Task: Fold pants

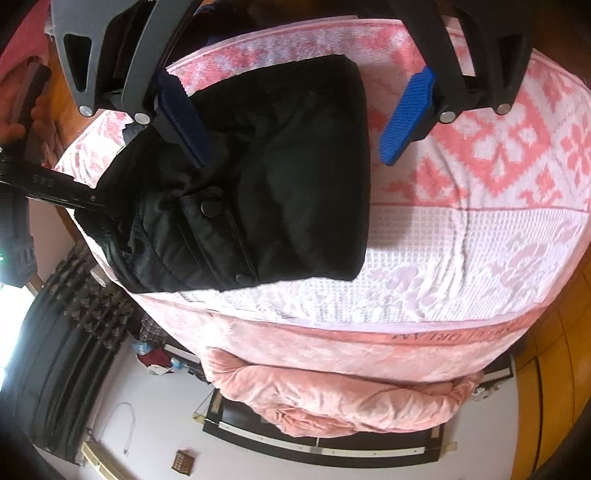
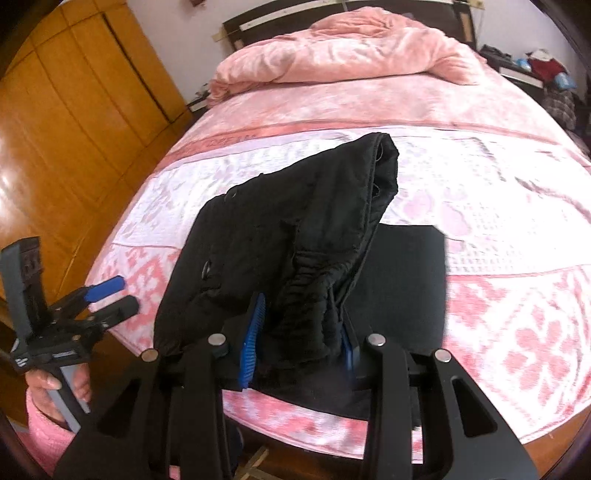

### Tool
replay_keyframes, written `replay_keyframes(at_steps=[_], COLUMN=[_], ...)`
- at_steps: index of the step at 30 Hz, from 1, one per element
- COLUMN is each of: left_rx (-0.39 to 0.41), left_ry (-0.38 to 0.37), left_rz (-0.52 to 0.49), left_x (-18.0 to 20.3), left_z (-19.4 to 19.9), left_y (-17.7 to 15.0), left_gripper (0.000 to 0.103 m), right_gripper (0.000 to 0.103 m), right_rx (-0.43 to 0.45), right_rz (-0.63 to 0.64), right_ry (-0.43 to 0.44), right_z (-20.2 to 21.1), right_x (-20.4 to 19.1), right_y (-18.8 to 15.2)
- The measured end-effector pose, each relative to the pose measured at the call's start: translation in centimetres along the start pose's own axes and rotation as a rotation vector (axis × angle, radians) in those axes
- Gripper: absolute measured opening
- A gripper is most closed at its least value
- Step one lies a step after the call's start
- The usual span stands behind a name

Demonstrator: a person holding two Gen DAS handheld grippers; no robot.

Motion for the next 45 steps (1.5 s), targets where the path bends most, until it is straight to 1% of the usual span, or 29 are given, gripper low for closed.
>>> replay_keyframes(at_steps=[4,7,12,14,16,18,22,24,25,26,29,33,35,39,40,41,42,43,44,45], left_rx=[0.007,0.01,0.012,0.017,0.022,0.027,0.044,0.052,0.054,0.058,0.064,0.072,0.075,0.087,0.089,0.089,0.089,0.089,0.09,0.091], left_ry=[-0.004,0.003,0.006,0.003,0.001,-0.001,0.001,0.006,0.007,0.009,0.018,0.033,0.037,0.043,0.041,0.042,0.044,0.046,0.049,0.051], left_rz=[-0.022,-0.033,-0.035,-0.031,-0.031,-0.031,-0.043,-0.05,-0.054,-0.059,-0.07,-0.079,-0.085,-0.1,-0.104,-0.109,-0.115,-0.121,-0.129,-0.134], left_x=[1.0,1.5,1.9,2.1,2.3,2.4,3.0,3.3,3.5,3.7,4.0,4.2,4.4,4.9,4.9,5.0,5.0,5.1,5.2,5.3], left_z=[0.1,0.1,0.3,0.4,0.5,0.7,1.3,1.6,1.7,1.8,2.0,2.3,2.4,2.8,2.8,2.9,2.9,2.9,2.9,2.9], left_y=[0.4,0.5,0.5,0.6,0.6,0.7,0.9,1.1,1.2,1.2,1.3,1.3,1.5,1.7,1.8,1.9,1.9,1.9,2.0,2.1], left_gripper=[0.094,0.094,0.095,0.096,0.096,0.096,0.097,0.098,0.098,0.099,0.099,0.099,0.099,0.099,0.099,0.099,0.099,0.099,0.099,0.099], right_gripper=[0.034,0.034,0.035,0.038,0.039,0.04,0.058,0.061,0.066,0.069,0.07,0.071,0.072,0.073,0.069,0.06,0.054,0.044,0.036,0.033], right_rx=[-0.022,-0.059,-0.139,-0.173,-0.186,-0.188,-0.168,-0.142,-0.135,-0.123,-0.119,-0.103,-0.115,-0.132,-0.138,-0.148,-0.159,-0.163,-0.166,-0.163], right_rz=[-0.01,-0.027,-0.052,-0.052,-0.066,-0.07,-0.017,-0.018,-0.025,-0.036,-0.064,-0.081,-0.107,-0.116,-0.119,-0.126,-0.136,-0.142,-0.153,-0.153], right_ry=[-0.035,-0.051,-0.091,-0.106,-0.099,-0.098,-0.122,-0.113,-0.107,-0.094,-0.062,-0.075,-0.061,-0.068,-0.062,-0.051,-0.034,-0.02,0.0,0.004], right_z=[-0.8,-2.3,-6.2,-7.9,-8.9,-8.8,-7.5,-6.6,-6.2,-5.8,-5.5,-6.4,-7.2,-8.9,-9.2,-9.7,-10.0,-10.1,-10.2,-10.2], right_x=[1.9,3.0,4.6,5.1,5.3,5.3,4.7,4.7,4.7,4.8,5.0,5.6,5.8,6.1,6.2,6.2,6.2,6.1,6.0,5.9], right_y=[-0.5,-0.9,-3.3,-4.6,-5.3,-5.4,-4.7,-4.1,-3.7,-3.2,-1.8,0.2,1.1,2.2,2.3,2.5,2.5,2.5,2.7,2.8])
Point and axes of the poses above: each gripper's, at about its wrist camera, not at the fingertips, and z roughly against the way its jaws point, x to its right, y to its top, the point moved 8 cm from there along -z, roughly the way its jaws point, and after that the axes turned 15 degrees about -y, right-handed, at the moved point
